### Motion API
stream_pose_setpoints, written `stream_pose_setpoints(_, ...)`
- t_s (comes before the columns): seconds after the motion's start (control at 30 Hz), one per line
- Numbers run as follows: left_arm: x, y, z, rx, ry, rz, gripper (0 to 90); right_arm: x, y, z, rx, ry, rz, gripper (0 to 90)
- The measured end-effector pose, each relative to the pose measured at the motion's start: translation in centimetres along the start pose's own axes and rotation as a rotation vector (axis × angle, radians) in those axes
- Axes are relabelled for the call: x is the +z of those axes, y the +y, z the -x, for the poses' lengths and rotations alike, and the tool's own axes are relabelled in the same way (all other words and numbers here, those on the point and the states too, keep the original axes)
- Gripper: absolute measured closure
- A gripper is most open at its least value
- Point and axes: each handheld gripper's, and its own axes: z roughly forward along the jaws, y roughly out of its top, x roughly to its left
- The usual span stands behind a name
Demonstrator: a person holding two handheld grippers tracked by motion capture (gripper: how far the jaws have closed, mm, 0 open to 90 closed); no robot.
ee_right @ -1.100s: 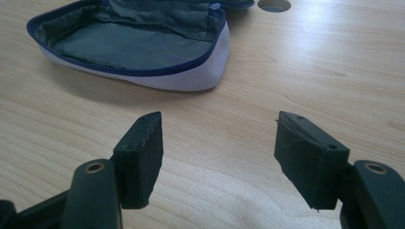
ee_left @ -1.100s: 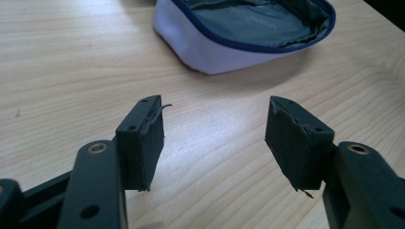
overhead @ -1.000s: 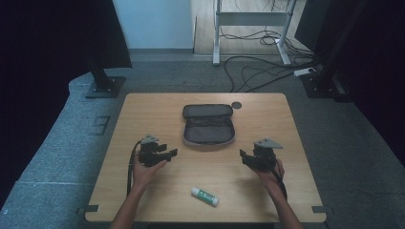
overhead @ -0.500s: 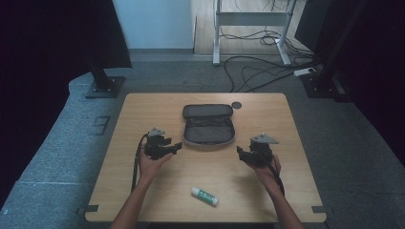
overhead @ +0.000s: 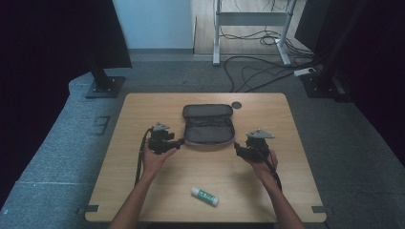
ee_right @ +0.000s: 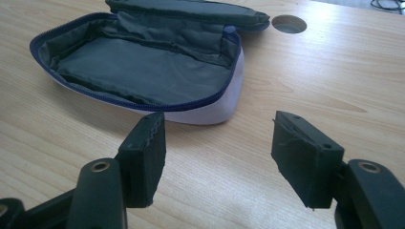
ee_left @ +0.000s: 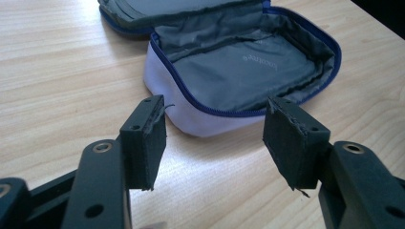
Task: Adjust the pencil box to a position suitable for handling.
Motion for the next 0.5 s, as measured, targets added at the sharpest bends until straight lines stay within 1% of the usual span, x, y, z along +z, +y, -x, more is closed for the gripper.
stream_pose_setpoints(0.03, 0.1, 0.1, -0.1, 0.001, -0.002, -0.001, 40.8, 0.2, 0.1, 0.0, -0.001, 0.001, -0.008, 35.9)
stream_pose_setpoints(0.13, 0.4, 0.4, -0.2, -0.005, -0.001, 0.000, 40.9, 0.4, 0.4, 0.0, 0.003, 0.003, -0.006, 36.0)
stream_pose_setpoints(0.23, 0.8, 0.4, -0.4, -0.027, -0.020, -0.009, 41.2, 0.4, 0.8, 0.1, 0.004, 0.005, -0.001, 36.0)
stream_pose_setpoints(0.3, 1.1, 0.5, -0.5, -0.030, -0.012, -0.022, 41.1, 0.5, 1.0, 0.0, 0.001, 0.005, 0.000, 36.0)
stream_pose_setpoints(0.4, 1.5, 0.8, -0.5, -0.044, -0.013, -0.022, 41.1, 0.7, 1.2, 0.1, 0.005, 0.006, 0.004, 36.4)
stream_pose_setpoints(0.43, 1.6, 0.9, -0.6, -0.039, -0.012, -0.027, 41.1, 0.9, 1.3, 0.2, 0.008, 0.005, -0.001, 36.4)
stream_pose_setpoints(0.5, 1.9, 1.2, -0.6, -0.041, -0.011, -0.034, 41.0, 1.2, 1.5, 0.4, 0.016, 0.000, 0.000, 36.6)
